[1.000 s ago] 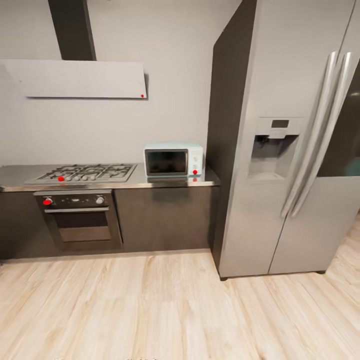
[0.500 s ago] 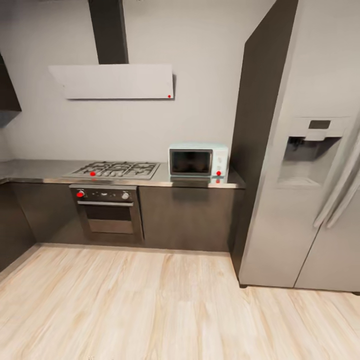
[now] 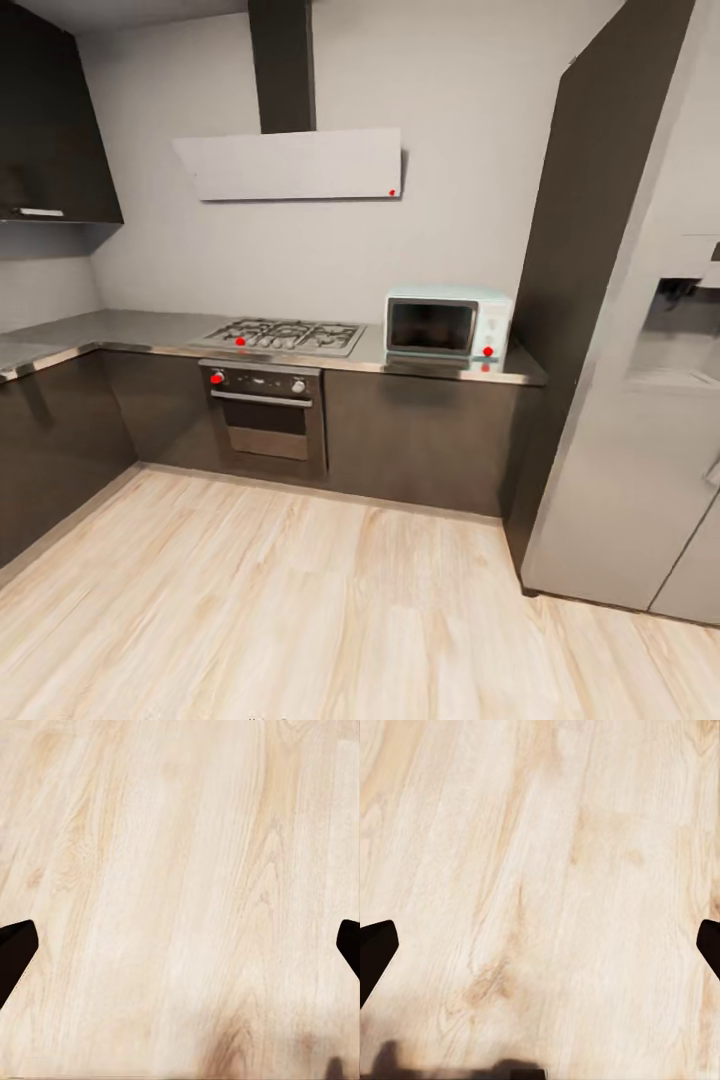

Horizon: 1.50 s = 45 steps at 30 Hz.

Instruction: Pick up the poster from the kitchen countertop and hang it on one of the wall nails in the kitchen.

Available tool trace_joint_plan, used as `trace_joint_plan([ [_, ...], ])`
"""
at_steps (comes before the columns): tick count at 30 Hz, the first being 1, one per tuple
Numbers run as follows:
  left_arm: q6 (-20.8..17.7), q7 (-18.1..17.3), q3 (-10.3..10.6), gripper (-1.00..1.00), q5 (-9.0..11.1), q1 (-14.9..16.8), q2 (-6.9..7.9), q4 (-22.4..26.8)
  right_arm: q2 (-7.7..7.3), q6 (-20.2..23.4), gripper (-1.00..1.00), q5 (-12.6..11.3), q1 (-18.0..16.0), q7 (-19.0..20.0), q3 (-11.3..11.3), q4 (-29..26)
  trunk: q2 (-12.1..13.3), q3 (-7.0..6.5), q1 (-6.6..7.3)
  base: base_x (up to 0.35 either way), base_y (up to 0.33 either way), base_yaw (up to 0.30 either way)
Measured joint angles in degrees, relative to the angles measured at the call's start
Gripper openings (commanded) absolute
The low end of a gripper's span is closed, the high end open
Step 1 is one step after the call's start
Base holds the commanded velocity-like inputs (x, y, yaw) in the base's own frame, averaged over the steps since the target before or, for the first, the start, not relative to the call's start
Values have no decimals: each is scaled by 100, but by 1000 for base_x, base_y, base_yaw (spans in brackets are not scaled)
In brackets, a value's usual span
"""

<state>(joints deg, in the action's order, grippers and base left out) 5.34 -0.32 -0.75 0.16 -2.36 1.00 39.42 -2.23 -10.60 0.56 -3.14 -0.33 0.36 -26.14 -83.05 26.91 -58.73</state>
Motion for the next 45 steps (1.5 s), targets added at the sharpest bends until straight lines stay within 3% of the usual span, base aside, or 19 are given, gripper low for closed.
trace_joint_plan([
  [17,-1,0,-1,100,0,-1,1,1,-4,-4,100,0,0,2,3,1,0,1,0,0,277,228],
  [32,2,0,2,100,0,0,1,-27,-6,6,100,5,0,-2,-5,0,0,3,0,4,34,285],
  [45,0,0,-9,100,0,-2,5,-28,-39,18,100,-4,0,25,-3,59,0,8,2,122,236,42],
])
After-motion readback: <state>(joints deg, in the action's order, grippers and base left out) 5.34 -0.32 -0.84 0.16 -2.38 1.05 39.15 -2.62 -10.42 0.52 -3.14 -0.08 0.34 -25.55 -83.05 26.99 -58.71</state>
